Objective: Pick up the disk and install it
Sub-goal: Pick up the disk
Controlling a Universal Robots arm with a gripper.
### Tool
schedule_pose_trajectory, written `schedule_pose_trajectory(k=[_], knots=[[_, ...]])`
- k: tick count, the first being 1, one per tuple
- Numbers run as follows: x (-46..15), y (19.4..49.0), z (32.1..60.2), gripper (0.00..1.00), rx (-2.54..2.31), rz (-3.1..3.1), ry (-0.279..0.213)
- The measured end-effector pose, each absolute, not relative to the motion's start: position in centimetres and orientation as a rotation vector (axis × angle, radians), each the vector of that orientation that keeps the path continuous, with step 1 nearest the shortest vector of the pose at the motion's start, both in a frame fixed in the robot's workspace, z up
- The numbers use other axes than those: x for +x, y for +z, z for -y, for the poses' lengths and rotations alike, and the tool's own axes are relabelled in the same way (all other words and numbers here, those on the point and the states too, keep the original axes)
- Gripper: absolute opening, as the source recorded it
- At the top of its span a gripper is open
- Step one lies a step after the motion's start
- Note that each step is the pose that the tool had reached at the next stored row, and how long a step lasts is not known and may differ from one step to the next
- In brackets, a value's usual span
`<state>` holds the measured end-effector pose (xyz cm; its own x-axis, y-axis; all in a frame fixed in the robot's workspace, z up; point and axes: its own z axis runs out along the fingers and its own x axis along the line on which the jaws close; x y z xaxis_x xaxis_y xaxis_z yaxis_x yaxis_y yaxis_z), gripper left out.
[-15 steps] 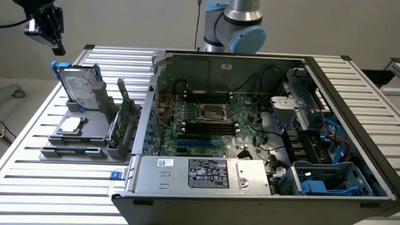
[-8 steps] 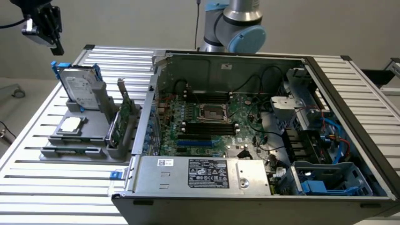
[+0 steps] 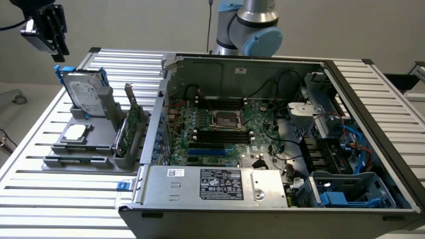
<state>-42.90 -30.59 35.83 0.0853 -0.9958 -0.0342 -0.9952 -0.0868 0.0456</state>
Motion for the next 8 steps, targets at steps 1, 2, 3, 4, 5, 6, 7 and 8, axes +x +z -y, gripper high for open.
schedule_pose_trajectory(k=[1, 2, 3, 4, 5, 6, 7, 8], knots=[[-42.9, 35.68, 30.6, 0.36, 2.306, 2.116, -0.088], [-42.9, 35.51, 30.6, 0.36, 2.307, 2.116, -0.087], [-42.89, 35.36, 30.62, 0.36, 2.307, 2.116, -0.087], [-42.89, 35.25, 30.63, 0.36, 2.307, 2.116, -0.087], [-42.89, 35.17, 30.66, 0.38, 2.307, 2.116, -0.087], [-42.89, 35.06, 30.68, 0.38, 2.307, 2.116, -0.087], [-42.9, 34.93, 30.68, 0.45, 2.307, 2.116, -0.087], [-42.89, 34.79, 30.7, 0.45, 2.307, 2.116, -0.087]])
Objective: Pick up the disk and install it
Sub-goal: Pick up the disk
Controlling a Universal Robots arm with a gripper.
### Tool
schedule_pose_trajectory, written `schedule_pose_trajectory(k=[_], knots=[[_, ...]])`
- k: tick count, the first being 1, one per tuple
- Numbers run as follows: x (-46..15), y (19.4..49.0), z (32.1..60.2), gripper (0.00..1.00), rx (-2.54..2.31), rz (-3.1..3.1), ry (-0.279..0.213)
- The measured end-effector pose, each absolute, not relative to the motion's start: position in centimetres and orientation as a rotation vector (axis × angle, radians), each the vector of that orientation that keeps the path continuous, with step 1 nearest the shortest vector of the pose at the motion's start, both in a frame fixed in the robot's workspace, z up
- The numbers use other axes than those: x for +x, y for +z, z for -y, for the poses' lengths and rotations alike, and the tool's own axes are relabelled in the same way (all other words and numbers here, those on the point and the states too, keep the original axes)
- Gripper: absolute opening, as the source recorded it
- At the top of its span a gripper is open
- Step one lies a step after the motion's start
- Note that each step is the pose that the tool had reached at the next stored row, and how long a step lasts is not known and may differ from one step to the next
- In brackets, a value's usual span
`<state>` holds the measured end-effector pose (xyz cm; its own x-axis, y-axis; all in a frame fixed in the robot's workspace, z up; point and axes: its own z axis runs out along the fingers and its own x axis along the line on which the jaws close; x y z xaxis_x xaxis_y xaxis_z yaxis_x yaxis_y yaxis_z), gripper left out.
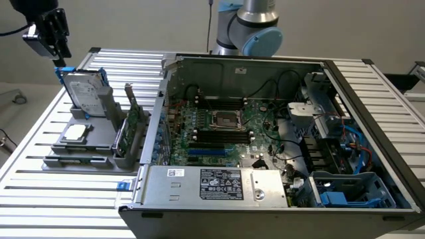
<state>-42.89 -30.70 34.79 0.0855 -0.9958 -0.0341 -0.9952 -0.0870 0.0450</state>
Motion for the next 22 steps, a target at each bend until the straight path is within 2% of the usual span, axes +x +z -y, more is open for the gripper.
schedule_pose_trajectory(k=[22], knots=[[-42.9, 32.2, 31.0, 0.45, 2.306, 2.112, -0.083]])
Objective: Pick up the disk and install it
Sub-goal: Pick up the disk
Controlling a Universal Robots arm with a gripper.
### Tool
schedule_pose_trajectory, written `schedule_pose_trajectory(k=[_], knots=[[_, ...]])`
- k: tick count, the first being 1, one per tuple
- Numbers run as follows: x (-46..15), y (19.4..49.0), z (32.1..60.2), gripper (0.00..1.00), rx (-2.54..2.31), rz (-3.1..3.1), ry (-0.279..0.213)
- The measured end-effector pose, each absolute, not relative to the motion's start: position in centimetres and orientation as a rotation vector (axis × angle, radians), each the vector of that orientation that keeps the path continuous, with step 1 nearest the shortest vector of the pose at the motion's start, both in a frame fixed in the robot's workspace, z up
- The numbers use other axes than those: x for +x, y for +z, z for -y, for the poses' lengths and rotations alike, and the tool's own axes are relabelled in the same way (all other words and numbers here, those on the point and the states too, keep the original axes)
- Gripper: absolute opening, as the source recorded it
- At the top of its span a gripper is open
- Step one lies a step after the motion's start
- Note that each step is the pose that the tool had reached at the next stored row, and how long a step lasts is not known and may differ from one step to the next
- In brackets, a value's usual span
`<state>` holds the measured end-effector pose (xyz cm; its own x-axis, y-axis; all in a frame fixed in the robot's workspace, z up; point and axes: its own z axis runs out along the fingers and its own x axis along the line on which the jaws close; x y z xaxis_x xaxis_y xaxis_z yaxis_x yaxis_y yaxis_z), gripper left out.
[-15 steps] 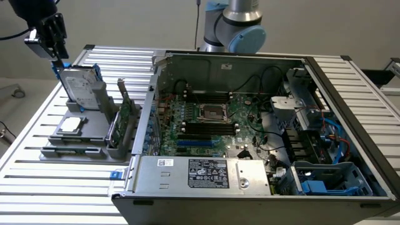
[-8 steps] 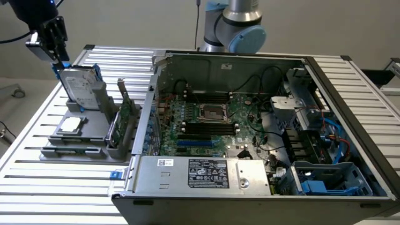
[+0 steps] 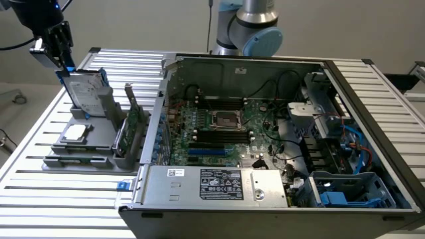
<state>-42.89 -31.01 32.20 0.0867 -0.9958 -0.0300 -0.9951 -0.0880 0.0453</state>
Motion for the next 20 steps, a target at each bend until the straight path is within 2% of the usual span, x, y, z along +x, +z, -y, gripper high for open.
schedule_pose_trajectory(k=[20], knots=[[-42.9, 29.4, 31.0, 0.45, 2.305, 2.111, -0.07]])
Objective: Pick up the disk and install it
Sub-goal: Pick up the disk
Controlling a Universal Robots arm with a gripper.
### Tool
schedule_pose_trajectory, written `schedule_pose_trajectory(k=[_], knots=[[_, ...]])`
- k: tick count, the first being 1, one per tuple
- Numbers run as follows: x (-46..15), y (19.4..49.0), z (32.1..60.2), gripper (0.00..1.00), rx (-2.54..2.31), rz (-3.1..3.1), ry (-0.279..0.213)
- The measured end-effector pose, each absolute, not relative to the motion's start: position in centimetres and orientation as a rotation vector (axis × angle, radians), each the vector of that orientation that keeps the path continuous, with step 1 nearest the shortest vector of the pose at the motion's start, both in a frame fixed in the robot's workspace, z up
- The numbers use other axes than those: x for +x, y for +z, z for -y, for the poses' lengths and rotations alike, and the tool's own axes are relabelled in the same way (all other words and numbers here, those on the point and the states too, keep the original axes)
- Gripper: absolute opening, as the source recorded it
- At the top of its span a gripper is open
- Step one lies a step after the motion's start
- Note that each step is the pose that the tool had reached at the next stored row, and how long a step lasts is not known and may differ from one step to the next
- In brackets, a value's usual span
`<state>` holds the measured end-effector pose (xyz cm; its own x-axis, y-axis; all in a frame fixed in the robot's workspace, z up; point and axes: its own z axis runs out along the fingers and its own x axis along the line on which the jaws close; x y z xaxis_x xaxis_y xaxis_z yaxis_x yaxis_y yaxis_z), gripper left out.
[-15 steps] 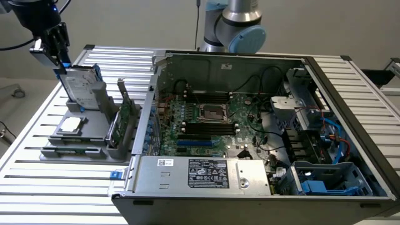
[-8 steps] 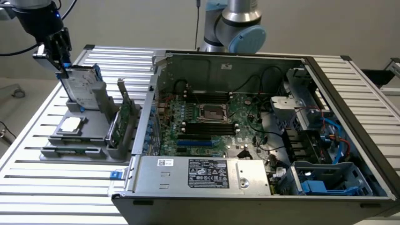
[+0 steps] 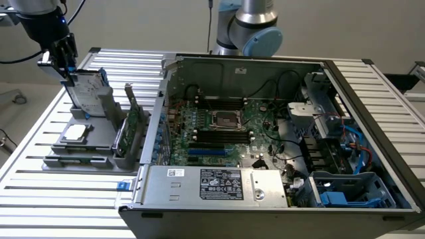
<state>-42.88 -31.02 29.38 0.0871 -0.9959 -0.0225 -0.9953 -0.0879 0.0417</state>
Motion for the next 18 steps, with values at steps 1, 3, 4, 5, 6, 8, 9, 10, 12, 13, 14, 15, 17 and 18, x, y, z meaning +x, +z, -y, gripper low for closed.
schedule_pose_trajectory(k=[1, 3, 4, 5, 6, 8, 9, 10, 12, 13, 14, 15, 17, 18], knots=[[-42.89, 29.26, 31.02, 0.45, 2.305, 2.111, -0.068], [-42.9, 29.04, 31.02, 0.45, 2.304, 2.111, -0.064], [-42.91, 28.95, 31.02, 0.45, 2.304, 2.11, -0.063], [-42.93, 28.88, 31.02, 0.45, 2.304, 2.11, -0.061], [-42.96, 28.82, 31.03, 0.45, 2.304, 2.11, -0.06], [-43.0, 28.75, 31.02, 0.45, 2.304, 2.111, -0.059], [-43.01, 28.72, 31.02, 0.45, 2.304, 2.111, -0.059], [-43.02, 28.72, 31.02, 0.45, 2.304, 2.111, -0.059], [-43.06, 28.67, 31.02, 0.45, 2.304, 2.111, -0.059], [-43.07, 28.66, 31.02, 0.45, 2.304, 2.111, -0.059], [-43.09, 28.63, 31.02, 0.45, 2.304, 2.111, -0.059], [-43.12, 28.61, 31.02, 0.45, 2.304, 2.111, -0.059], [-43.2, 28.61, 30.98, 0.45, 2.304, 2.111, -0.059], [-43.19, 28.61, 30.98, 0.45, 2.304, 2.111, -0.059]])
